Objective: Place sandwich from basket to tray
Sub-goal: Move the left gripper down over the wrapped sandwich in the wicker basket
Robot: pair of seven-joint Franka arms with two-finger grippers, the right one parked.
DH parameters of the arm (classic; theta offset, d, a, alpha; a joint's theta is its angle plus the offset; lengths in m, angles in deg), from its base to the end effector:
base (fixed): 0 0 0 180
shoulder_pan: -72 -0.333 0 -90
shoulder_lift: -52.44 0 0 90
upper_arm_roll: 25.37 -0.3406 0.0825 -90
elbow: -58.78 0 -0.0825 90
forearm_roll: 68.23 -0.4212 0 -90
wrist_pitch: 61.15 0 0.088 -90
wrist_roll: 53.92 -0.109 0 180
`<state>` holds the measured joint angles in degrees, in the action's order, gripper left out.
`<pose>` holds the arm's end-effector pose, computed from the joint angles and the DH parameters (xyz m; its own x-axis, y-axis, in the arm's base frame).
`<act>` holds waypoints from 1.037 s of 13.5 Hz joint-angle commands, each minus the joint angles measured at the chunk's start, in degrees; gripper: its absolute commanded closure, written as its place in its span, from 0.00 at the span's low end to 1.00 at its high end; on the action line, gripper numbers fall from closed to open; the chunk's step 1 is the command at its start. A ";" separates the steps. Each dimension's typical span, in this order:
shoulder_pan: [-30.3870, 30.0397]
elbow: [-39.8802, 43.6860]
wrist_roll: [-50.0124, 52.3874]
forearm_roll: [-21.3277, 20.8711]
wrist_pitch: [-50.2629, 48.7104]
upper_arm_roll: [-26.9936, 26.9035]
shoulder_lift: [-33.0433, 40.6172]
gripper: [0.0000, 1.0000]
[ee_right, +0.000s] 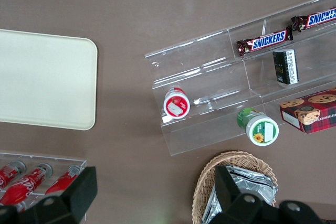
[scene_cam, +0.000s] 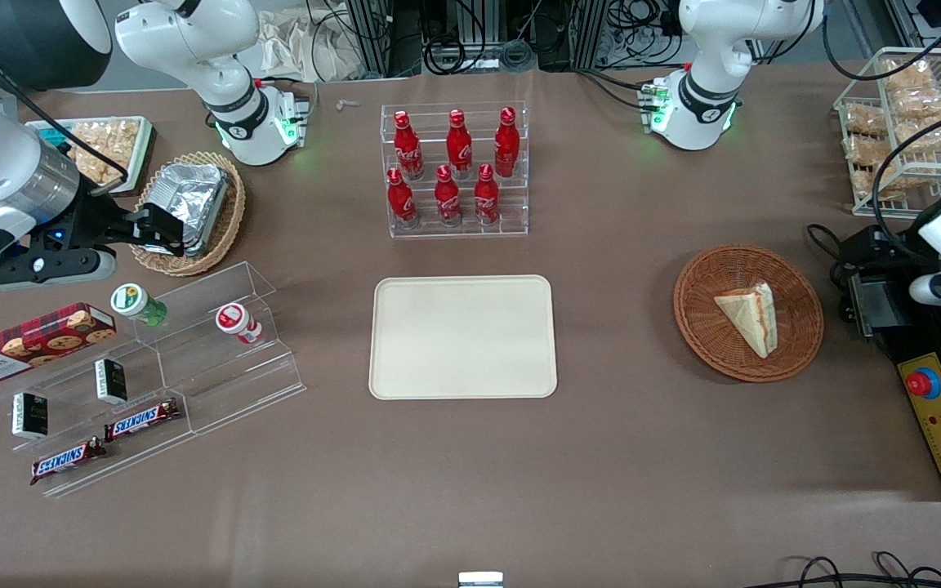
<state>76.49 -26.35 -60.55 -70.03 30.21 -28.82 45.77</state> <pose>0.6321 -0.0104 0.6215 0.9908 -0.1345 -0.0119 -0.1348 -0.9902 -0.0373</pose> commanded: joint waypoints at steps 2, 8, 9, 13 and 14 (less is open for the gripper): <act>0.70 1.89 3.37 -0.32 -0.13 -0.24 -0.79 0.00; 0.87 -3.44 25.25 -1.02 -2.68 1.43 1.30 0.00; 0.79 -6.51 25.61 -0.93 -1.72 1.43 2.79 0.00; 0.61 -27.05 36.38 -1.10 12.49 1.25 11.83 0.00; 0.52 -32.42 39.56 -1.10 15.66 1.25 14.04 0.00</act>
<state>76.89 -45.03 -27.56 -70.12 38.89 -27.56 51.50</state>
